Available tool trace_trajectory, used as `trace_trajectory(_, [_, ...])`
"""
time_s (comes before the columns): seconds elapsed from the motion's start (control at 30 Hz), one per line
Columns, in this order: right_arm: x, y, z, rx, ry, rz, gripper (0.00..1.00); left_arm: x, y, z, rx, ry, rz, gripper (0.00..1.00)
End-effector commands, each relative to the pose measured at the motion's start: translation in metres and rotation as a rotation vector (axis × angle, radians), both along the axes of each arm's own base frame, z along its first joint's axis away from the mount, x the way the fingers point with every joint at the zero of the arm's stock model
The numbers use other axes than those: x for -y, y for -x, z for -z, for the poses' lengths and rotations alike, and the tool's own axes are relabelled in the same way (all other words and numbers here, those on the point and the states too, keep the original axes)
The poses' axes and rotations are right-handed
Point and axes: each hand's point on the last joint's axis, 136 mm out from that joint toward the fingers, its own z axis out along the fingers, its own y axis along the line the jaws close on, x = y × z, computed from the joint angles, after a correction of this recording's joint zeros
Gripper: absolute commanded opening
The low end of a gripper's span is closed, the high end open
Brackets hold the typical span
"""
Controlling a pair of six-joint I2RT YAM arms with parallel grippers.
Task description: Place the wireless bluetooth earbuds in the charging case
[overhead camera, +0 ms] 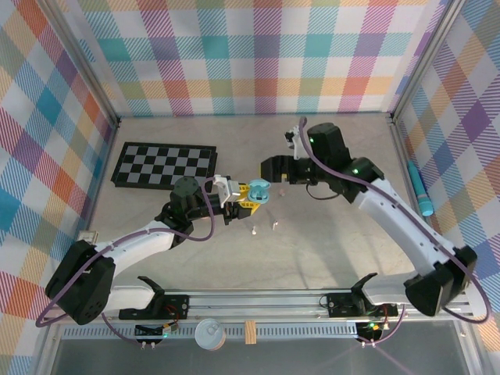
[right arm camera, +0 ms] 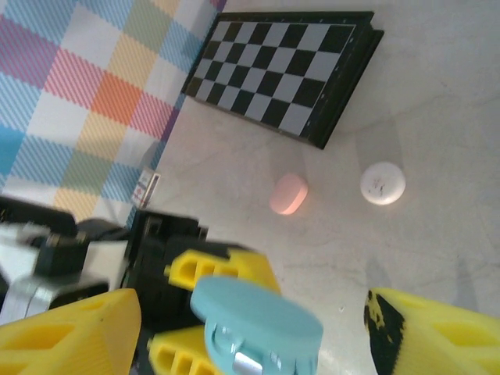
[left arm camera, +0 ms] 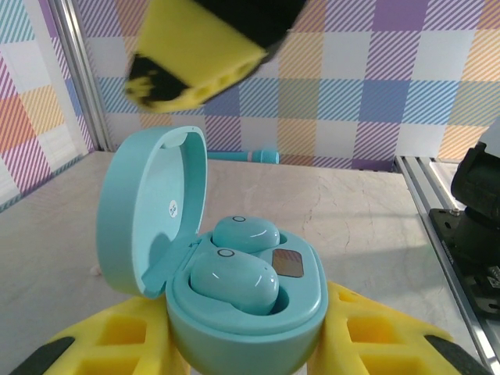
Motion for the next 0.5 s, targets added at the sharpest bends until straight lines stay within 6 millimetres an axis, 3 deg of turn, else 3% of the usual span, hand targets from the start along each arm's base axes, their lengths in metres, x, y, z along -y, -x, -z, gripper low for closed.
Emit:
trace_trajectory(0.0, [-0.002, -0.013, 0.003, -0.022, 0.022, 0.033, 0.79, 0.003, 0.005, -0.023, 0.074, 0.028, 0.03, 0.23])
trace_trajectory(0.23, [-0.008, -0.015, 0.022, -0.061, 0.056, -0.005, 0.79, 0.0, 0.0, -0.029, 0.08, 0.036, -0.011, 0.23])
trace_trajectory(0.47, [-0.005, -0.005, 0.03, -0.075, 0.044, -0.019, 0.79, -0.006, -0.013, -0.033, 0.086, 0.043, -0.1, 0.23])
